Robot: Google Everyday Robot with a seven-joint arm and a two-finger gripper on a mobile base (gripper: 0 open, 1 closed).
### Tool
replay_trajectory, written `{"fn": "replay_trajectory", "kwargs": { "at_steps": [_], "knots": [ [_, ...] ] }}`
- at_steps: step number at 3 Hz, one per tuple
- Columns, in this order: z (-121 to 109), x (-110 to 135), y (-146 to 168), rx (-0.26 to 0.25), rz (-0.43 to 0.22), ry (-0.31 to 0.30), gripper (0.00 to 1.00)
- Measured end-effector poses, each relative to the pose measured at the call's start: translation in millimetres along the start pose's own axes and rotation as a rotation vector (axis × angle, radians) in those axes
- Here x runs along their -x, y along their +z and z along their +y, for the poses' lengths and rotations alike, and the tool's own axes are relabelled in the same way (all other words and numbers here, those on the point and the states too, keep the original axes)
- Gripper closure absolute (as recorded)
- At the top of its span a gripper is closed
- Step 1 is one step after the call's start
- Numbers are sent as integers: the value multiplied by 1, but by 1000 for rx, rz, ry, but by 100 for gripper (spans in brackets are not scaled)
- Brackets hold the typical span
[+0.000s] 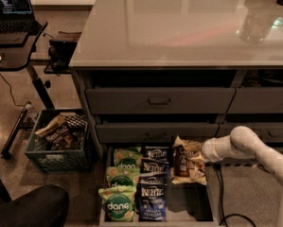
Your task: Pick brown chip bag from bottom drawer and place on counter
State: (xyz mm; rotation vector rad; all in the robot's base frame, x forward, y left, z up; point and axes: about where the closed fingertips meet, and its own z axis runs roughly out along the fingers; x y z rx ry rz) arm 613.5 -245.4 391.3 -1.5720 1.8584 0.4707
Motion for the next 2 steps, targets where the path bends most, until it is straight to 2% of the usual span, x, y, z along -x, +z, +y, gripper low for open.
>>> {"fn": "replay_trajectory", "kwargs": {
  "at_steps": [1,2],
  "knots": [
    [-8,37,-34,-7,-14,-48,100],
    [-2,62,-48,21,-59,-42,100]
  ]
}}
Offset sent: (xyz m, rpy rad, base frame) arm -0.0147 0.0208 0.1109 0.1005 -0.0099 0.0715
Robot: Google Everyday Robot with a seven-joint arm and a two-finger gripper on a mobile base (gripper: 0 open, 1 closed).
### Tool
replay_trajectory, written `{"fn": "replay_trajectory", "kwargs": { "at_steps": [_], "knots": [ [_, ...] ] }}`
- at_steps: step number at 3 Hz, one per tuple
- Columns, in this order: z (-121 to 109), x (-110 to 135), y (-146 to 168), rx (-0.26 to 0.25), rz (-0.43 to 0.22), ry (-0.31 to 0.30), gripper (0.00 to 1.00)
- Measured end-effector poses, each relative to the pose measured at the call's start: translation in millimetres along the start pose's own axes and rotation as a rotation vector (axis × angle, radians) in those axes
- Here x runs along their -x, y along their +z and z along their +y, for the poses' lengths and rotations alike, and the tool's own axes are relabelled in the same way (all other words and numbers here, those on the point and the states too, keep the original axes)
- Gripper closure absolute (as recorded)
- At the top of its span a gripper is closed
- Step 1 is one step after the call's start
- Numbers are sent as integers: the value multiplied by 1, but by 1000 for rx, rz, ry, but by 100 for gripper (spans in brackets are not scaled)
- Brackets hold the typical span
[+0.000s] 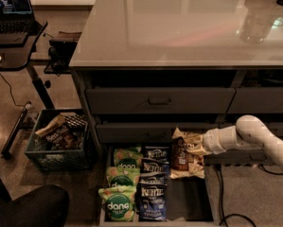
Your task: Pick brown chip bag from bottom drawer and place on counter
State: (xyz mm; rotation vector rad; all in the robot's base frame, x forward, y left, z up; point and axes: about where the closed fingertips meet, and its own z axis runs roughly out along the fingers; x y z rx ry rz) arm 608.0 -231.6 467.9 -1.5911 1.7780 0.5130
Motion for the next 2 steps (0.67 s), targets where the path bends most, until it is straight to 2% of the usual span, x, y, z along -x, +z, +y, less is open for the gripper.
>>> {"fn": "replay_trajectory", "kwargs": {
  "at_steps": [1,2],
  "knots": [
    [12,26,-15,-2,-59,-12,100],
    [12,26,-15,-2,-59,-12,100]
  ]
}}
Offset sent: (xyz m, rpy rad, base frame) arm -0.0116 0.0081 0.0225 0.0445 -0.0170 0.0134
